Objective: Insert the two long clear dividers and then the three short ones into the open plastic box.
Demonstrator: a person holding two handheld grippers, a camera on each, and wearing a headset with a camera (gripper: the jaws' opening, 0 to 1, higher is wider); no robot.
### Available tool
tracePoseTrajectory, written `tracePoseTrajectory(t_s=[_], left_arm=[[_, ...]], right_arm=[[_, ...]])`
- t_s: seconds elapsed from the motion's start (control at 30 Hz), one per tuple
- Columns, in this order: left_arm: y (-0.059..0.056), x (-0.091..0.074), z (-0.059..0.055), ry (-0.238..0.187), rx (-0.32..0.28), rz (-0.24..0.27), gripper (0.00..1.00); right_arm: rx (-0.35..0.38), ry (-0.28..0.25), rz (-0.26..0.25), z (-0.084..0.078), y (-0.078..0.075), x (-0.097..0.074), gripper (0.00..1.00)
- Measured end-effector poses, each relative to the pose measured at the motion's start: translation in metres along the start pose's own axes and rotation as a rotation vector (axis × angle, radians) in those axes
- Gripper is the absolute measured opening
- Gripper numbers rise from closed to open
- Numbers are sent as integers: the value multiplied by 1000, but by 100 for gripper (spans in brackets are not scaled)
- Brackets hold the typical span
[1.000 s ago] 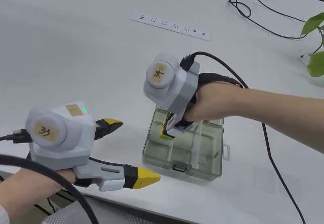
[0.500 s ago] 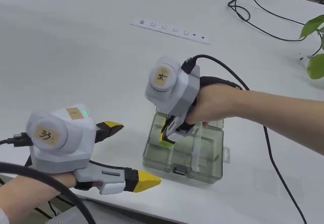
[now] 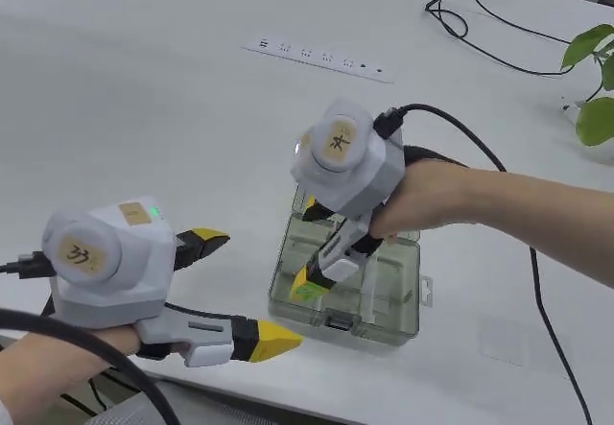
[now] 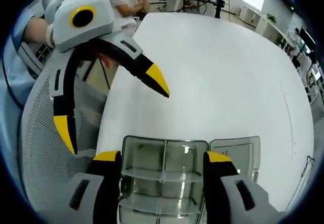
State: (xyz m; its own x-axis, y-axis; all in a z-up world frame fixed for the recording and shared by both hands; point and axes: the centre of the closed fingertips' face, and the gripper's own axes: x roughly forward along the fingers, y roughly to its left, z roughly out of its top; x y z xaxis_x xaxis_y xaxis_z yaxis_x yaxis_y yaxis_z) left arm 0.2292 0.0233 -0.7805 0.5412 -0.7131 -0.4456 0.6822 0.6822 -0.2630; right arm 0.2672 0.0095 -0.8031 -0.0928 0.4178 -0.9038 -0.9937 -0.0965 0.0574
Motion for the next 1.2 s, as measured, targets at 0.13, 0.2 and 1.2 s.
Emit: tracePoseTrajectory(t_s=[0.13, 0.2, 1.2], left_arm=[[-1, 0, 1, -3, 0, -1, 93], [-2, -1, 1, -2, -1, 0, 93], [-1, -7, 17, -8, 37, 18, 94]], right_arm=[[17, -49, -15, 1, 0, -1, 84], [20, -82, -16, 3, 1, -2, 93], [285, -392, -131, -23, 1, -43, 100]])
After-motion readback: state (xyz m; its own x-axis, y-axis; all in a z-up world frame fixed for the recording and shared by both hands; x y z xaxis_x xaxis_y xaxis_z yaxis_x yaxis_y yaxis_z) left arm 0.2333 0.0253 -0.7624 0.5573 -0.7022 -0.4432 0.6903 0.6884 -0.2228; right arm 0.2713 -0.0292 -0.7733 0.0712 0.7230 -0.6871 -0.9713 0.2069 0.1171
